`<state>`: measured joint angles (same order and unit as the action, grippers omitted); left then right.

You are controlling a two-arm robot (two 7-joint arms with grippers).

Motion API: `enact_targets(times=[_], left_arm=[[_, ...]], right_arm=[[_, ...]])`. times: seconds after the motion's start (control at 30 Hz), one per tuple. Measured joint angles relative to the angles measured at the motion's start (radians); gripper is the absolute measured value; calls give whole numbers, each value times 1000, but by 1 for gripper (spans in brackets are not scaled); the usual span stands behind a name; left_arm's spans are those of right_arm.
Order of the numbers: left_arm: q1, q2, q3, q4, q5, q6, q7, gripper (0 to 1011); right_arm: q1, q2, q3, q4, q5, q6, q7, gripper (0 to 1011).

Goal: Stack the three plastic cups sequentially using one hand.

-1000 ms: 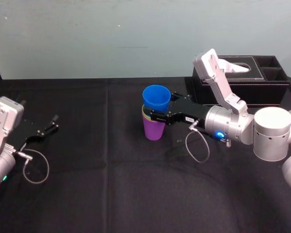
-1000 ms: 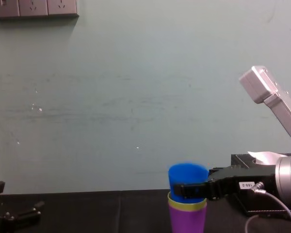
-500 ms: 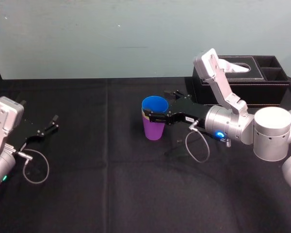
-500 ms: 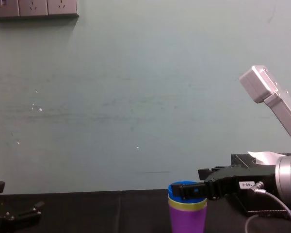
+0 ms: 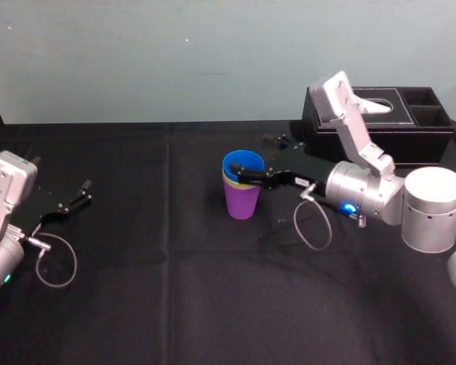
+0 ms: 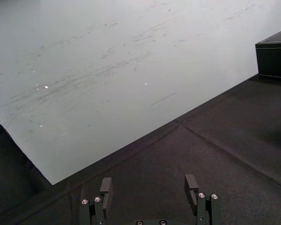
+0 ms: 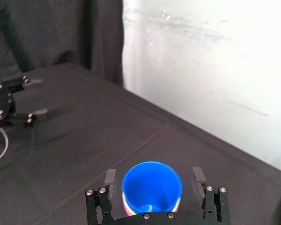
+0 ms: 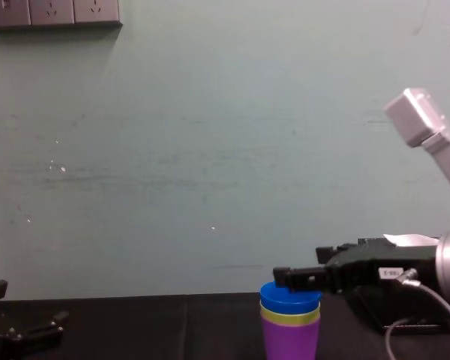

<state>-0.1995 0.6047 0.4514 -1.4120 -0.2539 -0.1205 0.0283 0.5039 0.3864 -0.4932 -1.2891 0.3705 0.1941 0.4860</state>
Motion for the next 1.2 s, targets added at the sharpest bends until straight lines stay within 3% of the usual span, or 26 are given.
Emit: enact_targets(times=[0.37, 0.57, 0.93, 1.2], left_arm=[[0, 0, 0, 0, 0, 0, 0, 1010], [0, 0, 0, 0, 0, 0, 0, 1010], [0, 0, 0, 0, 0, 0, 0, 1010], [0, 0, 0, 0, 0, 0, 0, 1010]], right_arm=[[-112, 46, 92, -117, 14, -47, -80, 1000], [-189, 76, 144, -164, -11, -89, -129, 1000], [-275, 90, 188, -110, -81, -154, -184, 1000], [-288, 90, 190, -69, -113, -182, -192, 1000]])
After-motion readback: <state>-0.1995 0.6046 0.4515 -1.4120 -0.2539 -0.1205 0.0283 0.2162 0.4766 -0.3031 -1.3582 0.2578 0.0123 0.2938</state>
